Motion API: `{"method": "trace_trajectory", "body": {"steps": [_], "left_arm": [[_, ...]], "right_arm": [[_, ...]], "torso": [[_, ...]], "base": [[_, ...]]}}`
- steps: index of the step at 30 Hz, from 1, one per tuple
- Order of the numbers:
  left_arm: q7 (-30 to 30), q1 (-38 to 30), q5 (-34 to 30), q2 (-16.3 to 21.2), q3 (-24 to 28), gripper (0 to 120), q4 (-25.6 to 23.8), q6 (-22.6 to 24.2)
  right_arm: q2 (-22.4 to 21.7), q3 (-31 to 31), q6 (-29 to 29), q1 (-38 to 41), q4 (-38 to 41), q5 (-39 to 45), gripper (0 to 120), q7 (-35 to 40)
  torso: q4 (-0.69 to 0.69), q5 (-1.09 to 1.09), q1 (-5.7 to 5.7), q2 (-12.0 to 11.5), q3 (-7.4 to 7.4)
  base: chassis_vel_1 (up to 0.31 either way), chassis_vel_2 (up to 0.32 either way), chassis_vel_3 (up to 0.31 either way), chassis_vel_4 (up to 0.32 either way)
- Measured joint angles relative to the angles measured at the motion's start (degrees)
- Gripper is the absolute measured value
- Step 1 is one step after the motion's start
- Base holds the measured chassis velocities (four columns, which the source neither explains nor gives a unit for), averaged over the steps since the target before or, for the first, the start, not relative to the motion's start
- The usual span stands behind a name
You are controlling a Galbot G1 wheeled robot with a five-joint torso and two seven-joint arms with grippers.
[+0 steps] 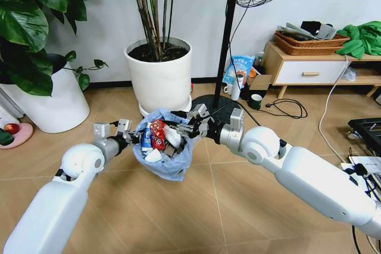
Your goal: Pick up the trash bin and place the garbage on the floor into it.
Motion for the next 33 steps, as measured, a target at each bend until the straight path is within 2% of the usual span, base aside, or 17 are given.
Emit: {"method": "trace_trajectory", "body": {"steps": [2, 5, 7, 10, 16, 19, 24, 26, 29, 32, 33], "left_arm": [[0.0, 0.0, 0.0, 0.0, 0.0, 0, 0.0, 0.0], [0.0, 0.4, 0.0, 0.0, -0.3, 0, -0.3, 0.0], [0.0, 0.5, 0.0, 0.0, -0.5, 0, -0.4, 0.0], [0.2, 1.8, 0.1, 0.2, -1.5, 0, -1.1, 0.0], [0.4, 4.2, 0.2, 0.8, -3.2, 0, -3.0, -0.1], [0.4, 5.8, 0.2, 1.2, -4.4, 0, -4.3, -0.2], [0.4, 6.5, 0.3, 1.3, -5.0, 0, -5.0, -0.3], [0.3, 6.9, 0.5, 1.1, -5.1, 0, -5.6, -0.3], [0.3, 7.2, 0.6, 1.0, -5.1, 0, -5.9, -0.3], [0.2, 7.7, 0.7, 0.9, -5.1, 0, -6.6, -0.3], [0.2, 7.7, 0.7, 0.9, -5.1, 0, -6.6, -0.3]], "right_arm": [[0.0, 0.4, 0.0, -0.2, 0.2, 0.1, 70, 0.3], [0.0, 3.1, -0.1, -1.7, 1.1, 0.8, 86, 3.5], [0.0, 3.9, -0.1, -2.2, 1.3, 0.8, 89, 4.6], [-0.4, 7.1, -0.1, -4.6, 2.0, 0.7, 99, 10.1], [-2.6, 12.2, -0.9, -9.4, 4.9, 0.0, 100, 15.0], [-3.6, 17.8, -1.8, -15.3, 7.6, -1.0, 100, 17.7], [-3.1, 23.1, -2.3, -22.5, 9.7, -2.3, 100, 23.3], [-2.3, 28.0, -2.7, -28.2, 10.8, -4.3, 100, 27.3], [-1.9, 31.7, -2.8, -31.7, 11.7, -5.4, 100, 28.8], [-0.6, 38.6, -3.0, -38.1, 13.1, -7.5, 100, 29.7], [-0.6, 38.6, -3.0, -38.1, 13.1, -7.5, 100, 29.7]], "torso": [[0.00, 0.00, 0.00, 0.0, 0.00], [0.00, 0.00, 0.00, 0.0, 0.00], [0.00, 0.00, 0.00, 0.0, 0.00], [0.00, 0.01, 0.00, 0.0, 0.00], [0.01, 0.01, 0.00, 0.0, 0.00], [-0.01, 0.01, 0.00, 0.0, -0.01], [0.00, 0.01, -0.01, 0.0, -0.01], [-0.01, 0.01, -0.01, 0.0, -0.01], [0.00, 0.02, -0.01, 0.0, -0.01], [0.00, -0.01, -0.01, 0.0, -0.01], [0.00, -0.01, -0.01, 0.0, -0.01]], "base": [[0.000, 0.000, 0.000, 0.000], [0.000, 0.000, 0.000, 0.000], [0.000, 0.000, 0.000, 0.000], [0.000, 0.000, 0.000, 0.000], [0.000, 0.000, 0.000, 0.000], [0.000, 0.000, 0.000, 0.000], [0.000, 0.000, 0.000, 0.000], [0.000, 0.000, 0.000, 0.000], [0.000, 0.000, 0.000, 0.000], [0.000, 0.000, 0.000, 0.000], [0.000, 0.000, 0.000, 0.000]]}}
